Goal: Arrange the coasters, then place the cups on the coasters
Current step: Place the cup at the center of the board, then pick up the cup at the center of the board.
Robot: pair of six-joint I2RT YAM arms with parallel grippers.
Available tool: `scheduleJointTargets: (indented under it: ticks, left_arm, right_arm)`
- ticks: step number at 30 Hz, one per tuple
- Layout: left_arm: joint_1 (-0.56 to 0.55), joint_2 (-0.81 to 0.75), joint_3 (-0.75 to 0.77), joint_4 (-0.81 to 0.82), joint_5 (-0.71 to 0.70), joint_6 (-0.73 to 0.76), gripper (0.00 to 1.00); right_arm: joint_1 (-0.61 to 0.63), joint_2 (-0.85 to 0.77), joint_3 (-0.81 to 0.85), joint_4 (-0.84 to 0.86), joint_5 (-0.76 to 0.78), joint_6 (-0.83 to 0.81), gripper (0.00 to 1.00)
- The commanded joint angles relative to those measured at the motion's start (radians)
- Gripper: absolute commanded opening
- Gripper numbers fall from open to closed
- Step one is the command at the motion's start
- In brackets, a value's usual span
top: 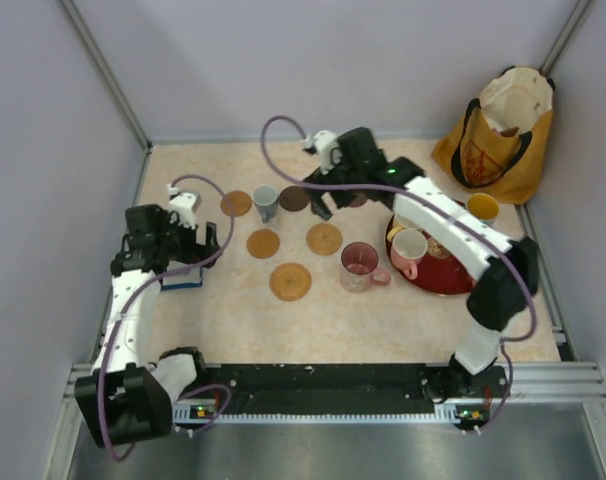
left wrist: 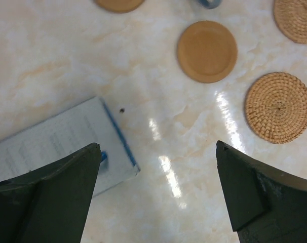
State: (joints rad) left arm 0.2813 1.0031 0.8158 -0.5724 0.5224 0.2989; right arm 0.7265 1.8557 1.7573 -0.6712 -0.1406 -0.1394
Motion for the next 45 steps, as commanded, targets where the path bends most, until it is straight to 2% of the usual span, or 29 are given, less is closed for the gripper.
scheduleJointTargets:
  ticks: [1, 3, 11, 17, 21, 34, 37, 40, 45]
  left_arm:
    - [-0.253, 0.089, 0.066, 0.133, -0.215, -0.032, 0.99]
    - [-0.328, 0.193, 0.123, 0.157, -0.261, -0.058, 0.99]
    - [-0.459, 0.667, 0.520, 0.103, -0.337, -0.217, 0.95]
    - [-0.528, 0.864, 0.692, 0.049, -0.372, -0.294, 0.93]
    - [-0.553, 0.899, 0.704, 0.066, -0.412, -0.362, 0.90]
    - [-0.577, 0.934, 0.688, 0.101, -0.567, -0.386, 0.79]
    - [-0.577, 0.934, 0.672, 0.126, -0.579, -0.382, 0.71]
    - [-0.577, 0.931, 0.660, 0.150, -0.572, -0.369, 0.56]
    - [-0.577, 0.933, 0.654, 0.167, -0.542, -0.362, 0.56]
  right_arm:
    - [-0.102, -0.289, -0.161, 0.025, -0.001, -0.054, 0.89]
    - [-0.146, -0.384, -0.260, 0.027, 0.001, -0.072, 0.90]
    - [-0.370, -0.676, -0.590, 0.113, -0.120, -0.052, 0.90]
    - [-0.478, -0.762, -0.653, 0.142, -0.174, -0.066, 0.90]
    - [-0.498, -0.762, -0.673, 0.147, -0.192, -0.074, 0.90]
    - [-0.496, -0.705, -0.680, 0.148, -0.240, -0.060, 0.90]
    - [-0.496, -0.702, -0.680, 0.147, -0.234, -0.065, 0.90]
    - [-0.498, -0.702, -0.683, 0.148, -0.235, -0.065, 0.90]
    - [-0.498, -0.699, -0.685, 0.147, -0.228, -0.069, 0.90]
